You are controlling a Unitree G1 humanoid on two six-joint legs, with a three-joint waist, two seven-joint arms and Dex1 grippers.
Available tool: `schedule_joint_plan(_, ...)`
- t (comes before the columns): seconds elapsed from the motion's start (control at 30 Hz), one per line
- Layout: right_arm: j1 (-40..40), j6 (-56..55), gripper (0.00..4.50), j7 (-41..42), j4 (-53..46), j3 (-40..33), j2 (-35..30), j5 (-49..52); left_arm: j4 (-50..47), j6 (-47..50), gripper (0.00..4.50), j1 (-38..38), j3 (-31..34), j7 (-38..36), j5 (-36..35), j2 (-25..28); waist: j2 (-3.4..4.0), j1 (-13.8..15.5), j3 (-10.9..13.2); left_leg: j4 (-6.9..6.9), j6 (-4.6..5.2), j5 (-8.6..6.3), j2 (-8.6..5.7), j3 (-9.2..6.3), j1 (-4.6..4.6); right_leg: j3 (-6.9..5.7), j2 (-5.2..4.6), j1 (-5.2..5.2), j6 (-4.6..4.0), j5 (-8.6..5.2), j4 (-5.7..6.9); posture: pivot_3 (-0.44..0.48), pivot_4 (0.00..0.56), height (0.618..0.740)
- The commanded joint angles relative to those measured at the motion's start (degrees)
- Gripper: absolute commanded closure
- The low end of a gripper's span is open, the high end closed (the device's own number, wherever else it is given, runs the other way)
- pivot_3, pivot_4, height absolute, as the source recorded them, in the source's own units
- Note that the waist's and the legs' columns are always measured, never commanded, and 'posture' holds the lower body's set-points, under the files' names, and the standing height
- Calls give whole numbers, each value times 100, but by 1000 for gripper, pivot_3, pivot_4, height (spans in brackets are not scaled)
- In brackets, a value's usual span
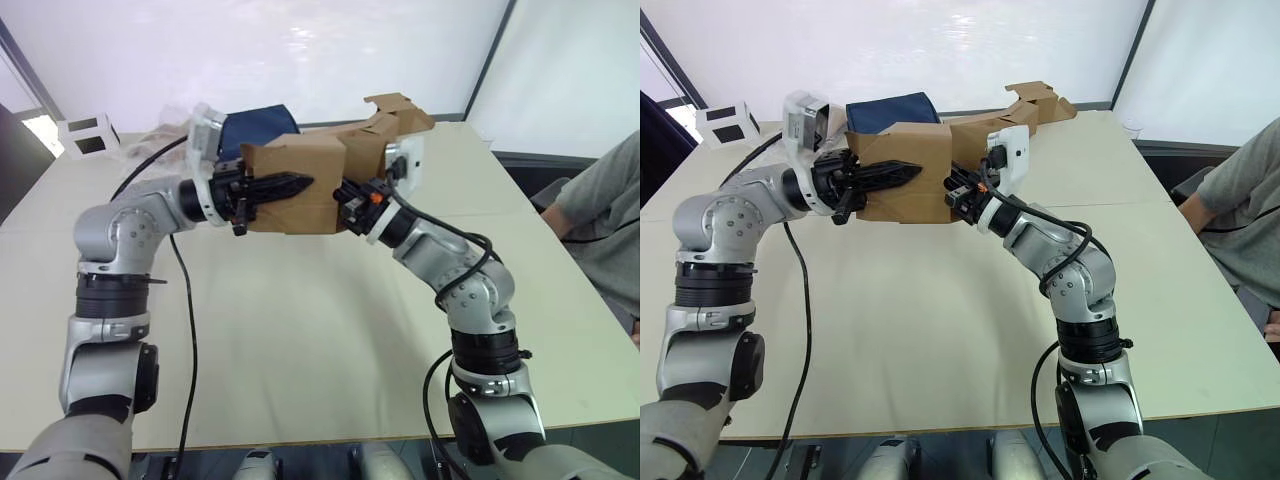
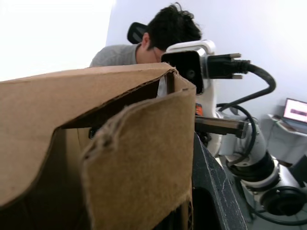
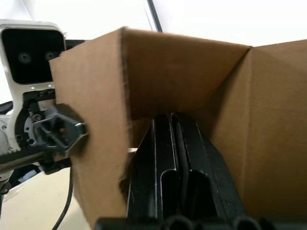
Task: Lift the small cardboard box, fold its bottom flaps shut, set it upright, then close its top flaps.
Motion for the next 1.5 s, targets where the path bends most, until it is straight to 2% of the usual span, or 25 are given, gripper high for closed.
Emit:
schedule_joint_plan(0.03,-126,-15,4441,195,-402,-62,-90,139,37,-416,4500,-95,-14,119,198,-16,0,1,0,0,0,0,0,0,0,0,0,0,0,0,0,0,150,740)
schedule_joint_plan(0.17,-43,108,4441,434,-612,-455,-593,393,108,-652,4500,-137,-32,163,313,-66,0,9,0,1,0,0,-1,0,-2,0,-1,0,0,0,-1,0,150,740)
schedule_joint_plan(0.4,113,587,4441,1365,-536,-1286,-2079,1052,214,-821,4500,-267,-28,190,349,-123,0,11,0,4,6,-3,-2,0,-4,0,-1,2,0,0,-3,0,150,740)
schedule_joint_plan(0.53,659,831,4441,1804,-691,-1136,-2653,1056,250,-835,4500,-327,-33,184,345,-135,-1,11,0,6,34,-19,-1,0,-4,0,0,3,0,0,-3,0,150,740)
schedule_joint_plan(0.67,1127,566,4441,1717,-884,-595,-2513,567,228,-791,4500,-377,-37,178,299,-142,0,-11,0,8,36,-20,0,1,-2,1,4,3,0,0,-1,0,150,740)
schedule_joint_plan(0.83,1015,56,4441,1585,-565,-101,-2127,-144,127,-557,4500,-425,-13,136,117,-114,0,6,0,28,29,-16,0,1,-7,1,3,3,1,0,4,0,150,740)
schedule_joint_plan(0.97,901,-124,4441,1630,-395,-59,-1982,-311,78,-450,4500,-447,1,122,40,-89,0,35,0,43,29,-16,-1,0,-10,-2,2,10,2,-1,4,0,150,740)
schedule_joint_plan(1.17,497,-108,4441,1748,-206,-237,-1677,-15,-81,-262,4500,-379,4,82,-79,9,0,8,0,44,29,-16,0,0,-9,-2,3,11,2,-1,6,0,150,740)
schedule_joint_plan(1.5,230,-199,4441,2070,71,-12,-1373,-142,-173,-268,4500,-300,5,182,-127,-66,0,7,0,47,30,-17,-1,-1,-9,-2,2,11,2,-1,9,0,150,740)
